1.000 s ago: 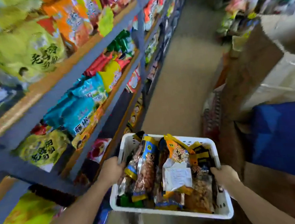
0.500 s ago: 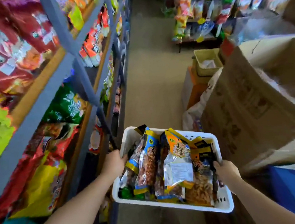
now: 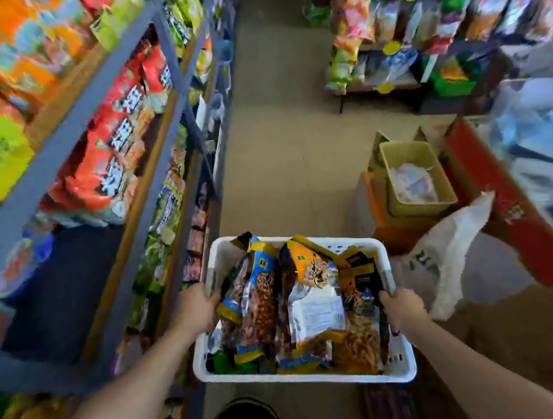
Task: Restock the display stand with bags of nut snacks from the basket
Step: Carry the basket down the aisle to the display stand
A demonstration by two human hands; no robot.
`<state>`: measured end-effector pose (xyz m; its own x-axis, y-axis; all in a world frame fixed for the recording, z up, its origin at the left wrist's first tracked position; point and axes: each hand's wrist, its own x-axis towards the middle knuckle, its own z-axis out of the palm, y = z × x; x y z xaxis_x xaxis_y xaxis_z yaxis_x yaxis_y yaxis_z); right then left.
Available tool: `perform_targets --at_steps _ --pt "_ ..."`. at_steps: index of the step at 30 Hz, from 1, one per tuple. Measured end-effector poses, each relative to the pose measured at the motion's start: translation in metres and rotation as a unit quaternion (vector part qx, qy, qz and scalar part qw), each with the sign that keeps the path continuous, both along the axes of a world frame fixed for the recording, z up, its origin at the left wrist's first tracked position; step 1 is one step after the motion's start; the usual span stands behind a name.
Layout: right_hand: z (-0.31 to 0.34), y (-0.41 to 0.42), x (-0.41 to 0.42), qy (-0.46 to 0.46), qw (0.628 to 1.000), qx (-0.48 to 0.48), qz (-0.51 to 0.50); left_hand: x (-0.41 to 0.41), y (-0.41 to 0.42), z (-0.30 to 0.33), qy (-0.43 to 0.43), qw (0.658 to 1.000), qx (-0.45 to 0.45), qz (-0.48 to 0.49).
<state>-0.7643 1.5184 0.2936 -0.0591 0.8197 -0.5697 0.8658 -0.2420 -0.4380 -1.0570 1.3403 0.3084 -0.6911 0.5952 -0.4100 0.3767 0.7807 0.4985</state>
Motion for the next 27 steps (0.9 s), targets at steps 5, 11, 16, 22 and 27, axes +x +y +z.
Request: perform_targets --at_steps 5,11,16,22,27 --pt "-0.021 0.133 -0.078 0.007 0.998 -0.015 -0.057 -0.093 0.154 -0.024 -0.009 0.999 0.001 -0.045" --pt "0.012 0.302 -0.162 0.011 0.994 -0.007 -0.106 -0.197 0.366 0.005 -0.002 0.996 0.005 -0.093" --pt "0.000 0.444 -0.201 0.028 0.985 -0.011 -0.170 -0.250 0.543 0.006 -0.011 0.987 0.022 -0.160" --pt "-0.019 0.652 -0.240 0.035 0.984 -0.004 -0.176 -0.291 0.756 -0.020 -0.044 0.988 0.025 -0.148" --pt "0.012 0.815 -0.263 0.023 0.983 0.005 -0.183 -0.315 0.916 0.003 -0.062 0.988 0.031 -0.141"
